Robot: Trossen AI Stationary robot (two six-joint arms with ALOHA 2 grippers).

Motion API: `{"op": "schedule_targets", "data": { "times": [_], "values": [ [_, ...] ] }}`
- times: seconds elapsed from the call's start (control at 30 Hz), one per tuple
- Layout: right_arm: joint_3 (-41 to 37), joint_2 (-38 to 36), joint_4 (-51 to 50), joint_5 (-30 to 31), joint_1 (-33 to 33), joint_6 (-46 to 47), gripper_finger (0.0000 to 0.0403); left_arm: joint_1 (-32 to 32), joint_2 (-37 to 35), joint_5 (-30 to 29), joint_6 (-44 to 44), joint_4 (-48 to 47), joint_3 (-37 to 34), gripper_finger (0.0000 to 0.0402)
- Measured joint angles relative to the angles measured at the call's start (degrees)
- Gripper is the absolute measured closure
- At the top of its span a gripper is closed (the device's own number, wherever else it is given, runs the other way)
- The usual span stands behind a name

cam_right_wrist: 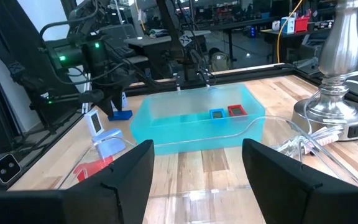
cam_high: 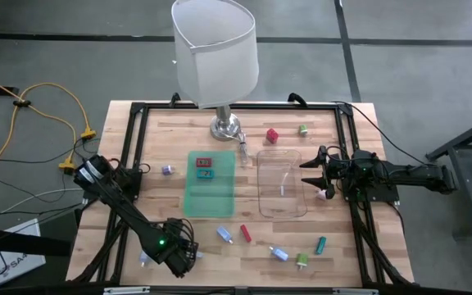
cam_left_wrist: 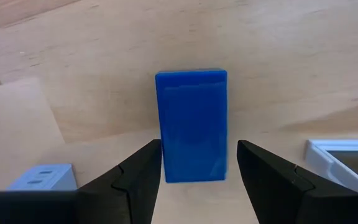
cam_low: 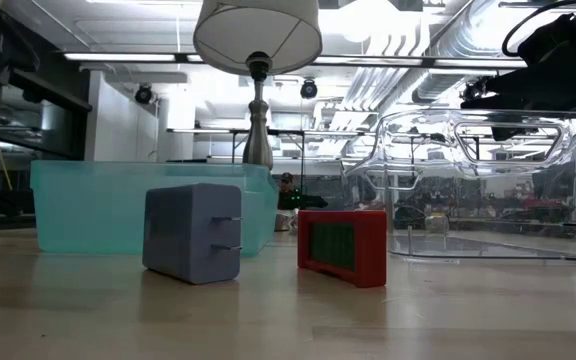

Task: Pick & Place Office items
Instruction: Put the blue digital clock into the green bin

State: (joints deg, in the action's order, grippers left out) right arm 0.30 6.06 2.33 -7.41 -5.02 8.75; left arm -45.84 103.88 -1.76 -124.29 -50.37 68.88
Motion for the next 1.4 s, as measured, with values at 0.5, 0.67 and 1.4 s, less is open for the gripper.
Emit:
{"op": "schedule_targets", "data": {
  "times": [0.5,0.67,1.4],
  "values": [
    [0.0,0.0,0.0,0.0,0.0,0.0,0.0171,0.0,1.1,0.0,0.0,0.1,0.0,0.0199],
    [0.0,0.0,0.0,0.0,0.0,0.0,0.0171,0.0,1.1,0.0,0.0,0.1,0.0,0.0200],
    [0.0,0.0,0.0,0.0,0.0,0.0,0.0171,0.0,1.2,0.0,0.0,-0.2,0.0,0.0247]
  ]
}}
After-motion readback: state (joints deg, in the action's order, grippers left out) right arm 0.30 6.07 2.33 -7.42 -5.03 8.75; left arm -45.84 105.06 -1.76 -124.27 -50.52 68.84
